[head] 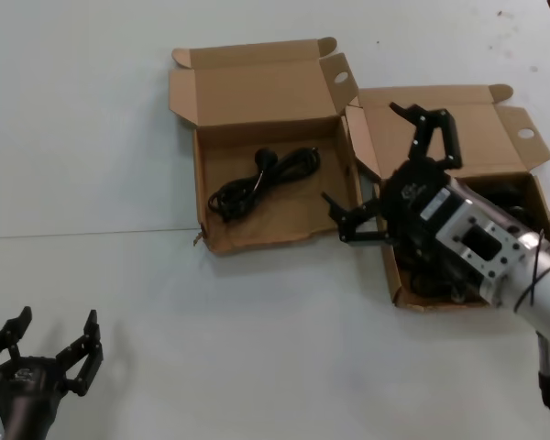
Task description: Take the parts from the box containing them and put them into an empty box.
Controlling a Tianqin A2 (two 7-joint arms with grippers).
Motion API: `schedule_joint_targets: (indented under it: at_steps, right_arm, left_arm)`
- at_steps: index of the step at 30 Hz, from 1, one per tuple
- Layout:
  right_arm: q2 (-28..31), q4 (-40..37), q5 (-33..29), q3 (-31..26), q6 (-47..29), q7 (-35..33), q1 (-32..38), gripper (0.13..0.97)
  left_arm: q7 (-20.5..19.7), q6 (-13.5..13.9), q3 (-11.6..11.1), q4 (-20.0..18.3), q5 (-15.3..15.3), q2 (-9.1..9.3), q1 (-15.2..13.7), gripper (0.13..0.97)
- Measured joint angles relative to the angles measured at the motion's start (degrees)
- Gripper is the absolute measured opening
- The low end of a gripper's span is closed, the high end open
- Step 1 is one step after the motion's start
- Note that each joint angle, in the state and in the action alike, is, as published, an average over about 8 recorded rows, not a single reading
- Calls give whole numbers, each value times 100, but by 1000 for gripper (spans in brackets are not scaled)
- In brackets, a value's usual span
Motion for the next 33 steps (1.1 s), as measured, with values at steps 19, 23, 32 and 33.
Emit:
schedule_joint_targets:
  at_steps: [19,23,32,33]
  right_arm:
    - [339,224,1023,-160,1328,0,-1063,966]
    - [410,271,1236,-193,1605,0,-1285,966]
    - [572,378,1724,-269,2237,0,-1792,966]
    - [589,390,1776,-277,2305,0,-1847,966]
  left_arm:
    - [3,0,0,0,-1,0,0,813]
    - [3,0,0,0,0,0,0,841]
    - [2,0,0,0,-1,0,0,933]
    - [2,0,0,0,-1,0,0,938]
